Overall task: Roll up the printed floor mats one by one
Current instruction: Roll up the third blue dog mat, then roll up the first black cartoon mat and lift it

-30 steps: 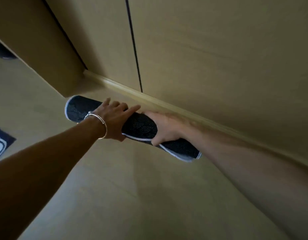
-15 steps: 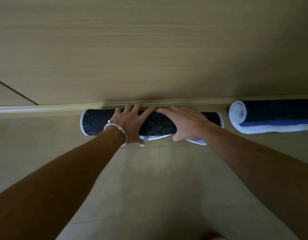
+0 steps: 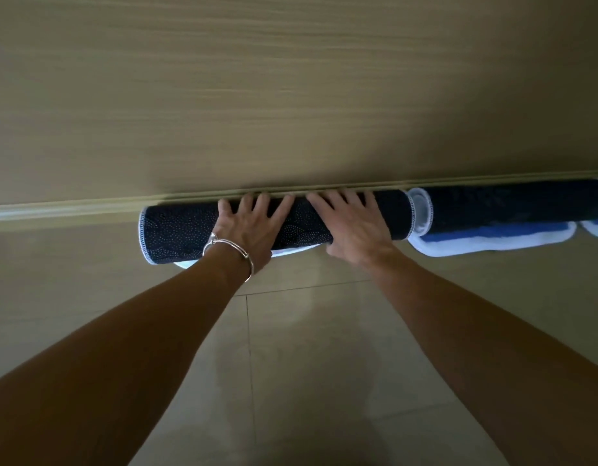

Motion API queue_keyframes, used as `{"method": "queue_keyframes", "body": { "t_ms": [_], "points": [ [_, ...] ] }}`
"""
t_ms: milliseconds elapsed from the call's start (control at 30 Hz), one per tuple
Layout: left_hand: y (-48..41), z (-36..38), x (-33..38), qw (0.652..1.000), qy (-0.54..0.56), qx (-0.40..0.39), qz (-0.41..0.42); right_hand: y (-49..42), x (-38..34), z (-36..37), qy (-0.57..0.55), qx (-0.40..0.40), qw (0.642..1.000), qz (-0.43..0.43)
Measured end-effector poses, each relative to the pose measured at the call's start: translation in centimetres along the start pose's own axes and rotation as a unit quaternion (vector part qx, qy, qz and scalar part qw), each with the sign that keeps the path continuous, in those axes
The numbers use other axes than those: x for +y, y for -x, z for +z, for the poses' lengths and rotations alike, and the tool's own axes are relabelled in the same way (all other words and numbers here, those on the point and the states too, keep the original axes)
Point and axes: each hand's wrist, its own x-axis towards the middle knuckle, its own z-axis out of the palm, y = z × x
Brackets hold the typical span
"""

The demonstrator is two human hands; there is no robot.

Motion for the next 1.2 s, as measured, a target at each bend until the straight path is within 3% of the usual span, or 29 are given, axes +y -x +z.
{"method": "queue_keyframes", "body": {
  "t_ms": [200,367,467,600,733,800,933,1200],
  "points": [
    [-0.6,-0.3,0.1,0.999,0.009,-0.04,0.017,0.5,0.6,0.8,0.016,0.025,0.999,0.013],
    [-0.6,-0.1,1.2,0.999,-0.034,-0.013,0.033,1.2,1.3,1.3,0.018,0.035,0.999,0.029],
    [-0.7,-0.3,1.9,0.997,-0.051,-0.051,0.015,1.2,0.8,1.2,0.019,-0.021,0.999,0.045],
    [-1.6,-1.9,1.5,0.988,0.013,-0.156,0.016,0.7,0.2,-0.2,-0.006,-0.105,0.992,0.073],
    [-0.4,-2.8,-0.9,0.995,0.04,-0.079,0.049,-0.7,-1.4,-3.2,-0.063,-0.161,0.979,0.104],
    [0.9,-2.7,-2.7,0.997,0.066,-0.023,0.028,-1.2,-3.6,-4.7,-0.061,-0.131,0.987,0.071],
    [5.0,-1.8,-7.0,0.989,0.138,0.032,-0.04,-1.9,-10.9,-6.8,-0.083,0.007,0.994,-0.069],
    [19.5,-0.4,-18.1,0.953,0.165,-0.056,-0.248,-3.4,-28.5,-11.3,-0.148,-0.022,0.949,-0.277]
  ]
}}
